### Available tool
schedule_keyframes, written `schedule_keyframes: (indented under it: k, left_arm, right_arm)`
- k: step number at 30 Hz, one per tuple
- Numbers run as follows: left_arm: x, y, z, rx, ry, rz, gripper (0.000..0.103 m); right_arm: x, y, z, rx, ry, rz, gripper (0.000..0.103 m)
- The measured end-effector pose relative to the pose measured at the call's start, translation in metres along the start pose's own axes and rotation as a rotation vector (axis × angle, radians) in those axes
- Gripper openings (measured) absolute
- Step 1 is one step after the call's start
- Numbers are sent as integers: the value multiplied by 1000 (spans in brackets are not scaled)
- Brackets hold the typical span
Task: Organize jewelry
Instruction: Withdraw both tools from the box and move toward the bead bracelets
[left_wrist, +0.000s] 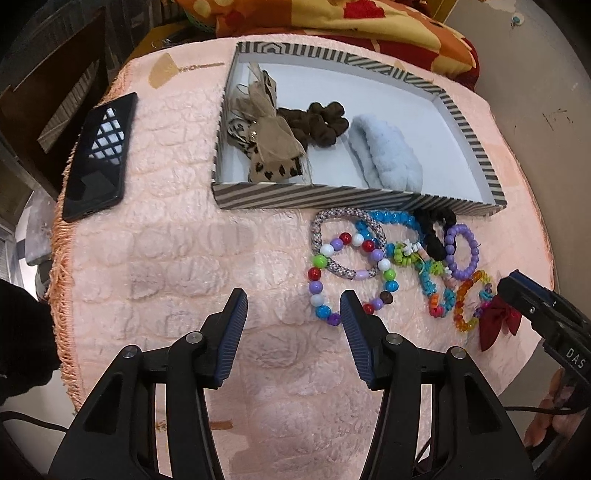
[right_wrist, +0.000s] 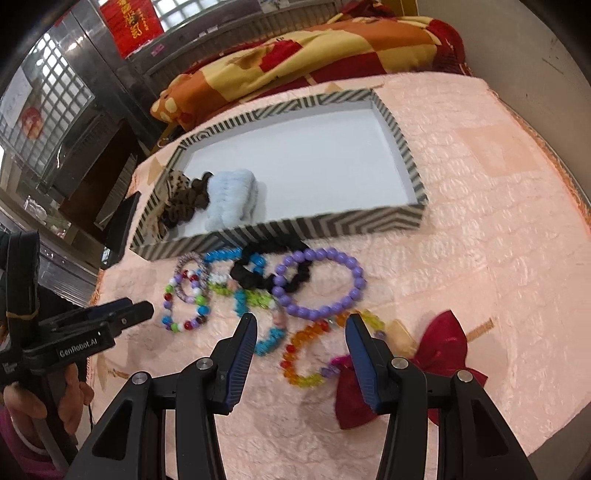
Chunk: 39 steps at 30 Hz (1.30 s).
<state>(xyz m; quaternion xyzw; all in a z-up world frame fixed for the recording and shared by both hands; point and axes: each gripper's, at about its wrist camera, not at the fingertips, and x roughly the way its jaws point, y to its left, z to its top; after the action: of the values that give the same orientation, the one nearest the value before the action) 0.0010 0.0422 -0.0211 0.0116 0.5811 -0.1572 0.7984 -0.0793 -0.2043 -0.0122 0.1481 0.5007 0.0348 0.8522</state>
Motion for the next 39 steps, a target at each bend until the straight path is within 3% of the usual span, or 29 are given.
schedule_keyframes:
  k: [10, 28, 39]
  left_arm:
    - [9, -6, 3, 16, 24, 16, 52]
    - [20, -11, 10, 2, 32, 9, 52]
    - [31, -15, 10, 7, 56, 65, 52]
  right_arm:
    - [4, -12, 5, 16, -11, -38, 48]
    - [25, -17, 25, 0, 23, -16, 48]
    - [34, -26, 34, -5, 53, -8, 48]
